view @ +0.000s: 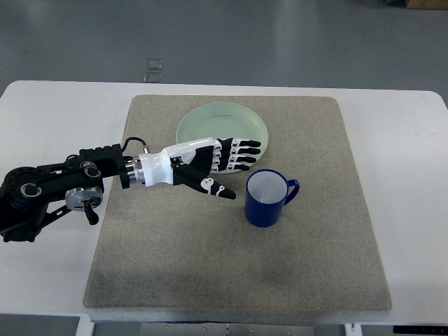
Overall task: Place cup left of plate with left hand
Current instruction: 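Reach the left hand over the plate down to the blue mug, then close the left hand fingers around the blue mug body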
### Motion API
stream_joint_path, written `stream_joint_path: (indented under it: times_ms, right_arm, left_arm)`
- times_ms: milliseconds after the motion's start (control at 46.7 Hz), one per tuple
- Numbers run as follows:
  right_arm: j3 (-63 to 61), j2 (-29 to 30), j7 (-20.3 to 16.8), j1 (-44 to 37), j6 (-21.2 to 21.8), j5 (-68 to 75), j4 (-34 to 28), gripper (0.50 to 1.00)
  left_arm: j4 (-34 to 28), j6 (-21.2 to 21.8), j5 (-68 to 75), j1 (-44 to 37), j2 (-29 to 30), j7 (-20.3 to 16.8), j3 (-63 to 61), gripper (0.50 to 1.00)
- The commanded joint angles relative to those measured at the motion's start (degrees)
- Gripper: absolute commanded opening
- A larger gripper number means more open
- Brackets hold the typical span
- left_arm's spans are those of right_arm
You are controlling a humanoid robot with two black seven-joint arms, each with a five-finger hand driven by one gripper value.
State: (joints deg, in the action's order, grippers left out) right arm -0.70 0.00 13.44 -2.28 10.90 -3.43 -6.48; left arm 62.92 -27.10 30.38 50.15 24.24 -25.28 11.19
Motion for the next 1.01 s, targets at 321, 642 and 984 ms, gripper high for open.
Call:
stream_joint_path:
  times_ms: [321,642,984]
  right_arm:
    - [0.0,0.0,0.0,0.0,0.0,0.0,0.0,0.932]
    - [0.0,0.0,0.0,0.0,0.0,0.0,0.0,0.932]
    - [0.0,0.0,0.0,0.0,0.0,0.0,0.0,0.932]
  left_arm:
    - [-3.5,0.0,2.3,0.0,-2.4,0.2,-0.3,0.994]
    - [-4.3,0.5,2.7,0.0,-4.9,0.2,-0.4,0.994]
    - [-4.3,0.6,5.5,-0.6,-5.3,0.2,-0.4,0.994]
